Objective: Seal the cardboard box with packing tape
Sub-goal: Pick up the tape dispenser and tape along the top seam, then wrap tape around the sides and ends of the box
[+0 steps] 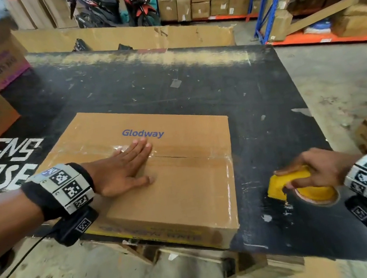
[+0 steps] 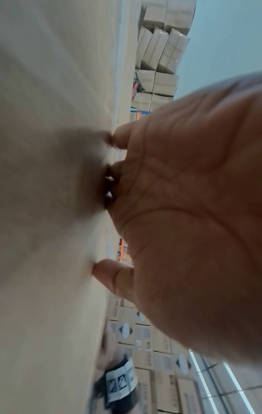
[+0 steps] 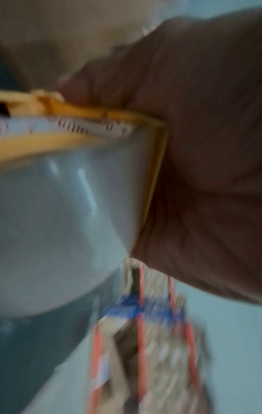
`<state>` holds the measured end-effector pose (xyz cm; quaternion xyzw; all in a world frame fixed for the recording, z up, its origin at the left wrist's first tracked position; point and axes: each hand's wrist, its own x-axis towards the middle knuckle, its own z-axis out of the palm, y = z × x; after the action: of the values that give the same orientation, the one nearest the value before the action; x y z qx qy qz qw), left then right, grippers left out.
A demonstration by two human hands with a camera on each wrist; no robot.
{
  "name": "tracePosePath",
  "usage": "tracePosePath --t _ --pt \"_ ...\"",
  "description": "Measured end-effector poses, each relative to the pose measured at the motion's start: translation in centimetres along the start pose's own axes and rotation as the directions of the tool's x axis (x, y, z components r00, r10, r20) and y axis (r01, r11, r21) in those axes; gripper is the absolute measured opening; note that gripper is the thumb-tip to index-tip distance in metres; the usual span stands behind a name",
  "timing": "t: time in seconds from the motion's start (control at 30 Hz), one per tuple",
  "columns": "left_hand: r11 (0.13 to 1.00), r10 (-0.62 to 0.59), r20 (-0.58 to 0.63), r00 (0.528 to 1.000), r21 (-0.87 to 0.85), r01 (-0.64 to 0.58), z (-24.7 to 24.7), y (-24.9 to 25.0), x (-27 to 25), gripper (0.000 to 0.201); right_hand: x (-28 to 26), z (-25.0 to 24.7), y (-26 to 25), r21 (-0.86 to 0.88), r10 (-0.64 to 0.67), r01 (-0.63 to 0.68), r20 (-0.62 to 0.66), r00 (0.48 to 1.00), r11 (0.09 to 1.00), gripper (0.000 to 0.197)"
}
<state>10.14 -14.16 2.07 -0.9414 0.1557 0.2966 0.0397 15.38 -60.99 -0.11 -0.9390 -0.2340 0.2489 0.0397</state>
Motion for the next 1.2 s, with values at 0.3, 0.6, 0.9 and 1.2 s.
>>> tracePosePath --t 0.3,0.6,0.9,1.2 --pt "0.853 0.519 -0.386 0.763 0.166 -0.495 -6.2 10.9 2.3 0.051 -4.5 1.2 -1.1 0.488 0.137 0.090 -0.410 0.902 0.868 0.053" --pt "0.857 0.485 -0.329 0.810 -0.007 -0.516 -8.6 16.8 5.8 0.046 -8.9 4.4 -6.1 0.687 0.309 0.428 -0.680 0.665 0.588 0.055" --pt "0.367 0.328 -0.239 0.914 -0.859 -0.356 -12.1 18.3 5.4 0.035 -9.7 5.5 -13.2 0.633 0.500 0.457 -0.774 0.390 0.624 0.058" --pt "0.522 0.433 -0.422 0.797 -0.604 -0.603 -17.7 12.4 6.3 0.041 -9.0 3.7 -22.4 0.632 0.582 0.123 -0.760 0.289 0.765 0.065"
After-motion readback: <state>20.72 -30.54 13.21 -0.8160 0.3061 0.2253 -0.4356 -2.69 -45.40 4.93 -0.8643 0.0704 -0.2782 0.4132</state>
